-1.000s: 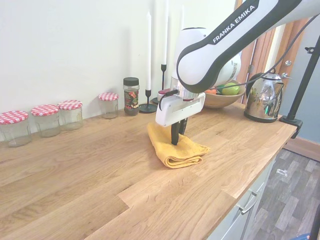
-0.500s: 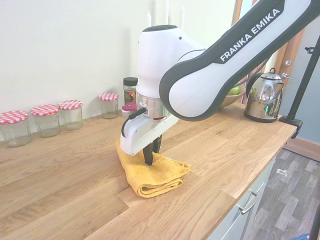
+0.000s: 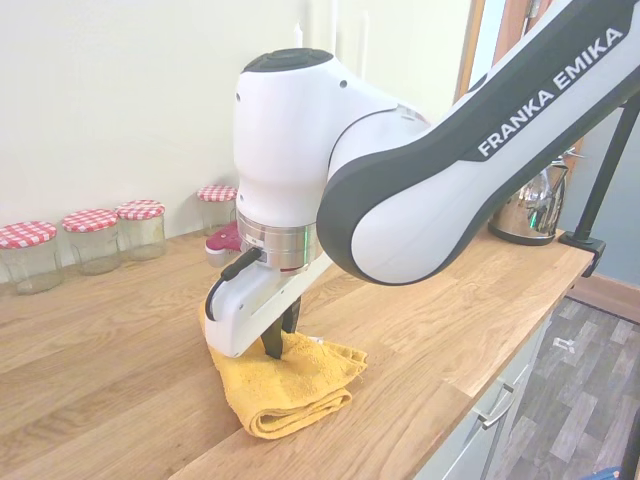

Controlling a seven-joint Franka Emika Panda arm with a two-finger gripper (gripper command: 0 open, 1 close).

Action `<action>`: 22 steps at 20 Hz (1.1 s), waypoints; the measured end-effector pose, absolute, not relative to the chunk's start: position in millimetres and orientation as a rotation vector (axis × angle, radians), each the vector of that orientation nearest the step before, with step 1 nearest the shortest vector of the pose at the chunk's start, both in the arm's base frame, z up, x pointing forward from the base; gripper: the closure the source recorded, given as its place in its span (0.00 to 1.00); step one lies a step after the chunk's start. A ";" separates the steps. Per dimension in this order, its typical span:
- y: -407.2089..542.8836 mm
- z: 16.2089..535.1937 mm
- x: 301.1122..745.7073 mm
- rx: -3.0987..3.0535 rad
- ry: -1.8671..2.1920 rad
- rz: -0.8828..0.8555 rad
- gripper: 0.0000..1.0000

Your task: Wipe the counter

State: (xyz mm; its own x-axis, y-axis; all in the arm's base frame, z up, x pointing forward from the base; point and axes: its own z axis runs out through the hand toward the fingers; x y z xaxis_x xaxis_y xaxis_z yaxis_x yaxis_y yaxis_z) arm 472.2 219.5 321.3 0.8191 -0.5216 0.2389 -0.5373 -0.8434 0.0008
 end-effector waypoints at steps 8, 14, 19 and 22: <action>188.3 323.7 481.0 2.958 -0.940 0.297 1.00; 81.8 326.7 507.4 2.954 -1.037 0.229 1.00; 3.2 329.5 515.6 2.955 -1.117 0.194 1.00; -35.5 334.7 517.8 2.952 -1.165 0.182 1.00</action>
State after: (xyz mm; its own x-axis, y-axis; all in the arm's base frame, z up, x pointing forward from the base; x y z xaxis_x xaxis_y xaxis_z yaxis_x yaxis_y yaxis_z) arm 517.8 -35.5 334.7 0.7248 -0.6827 0.0924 -0.6785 -0.7306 -0.0763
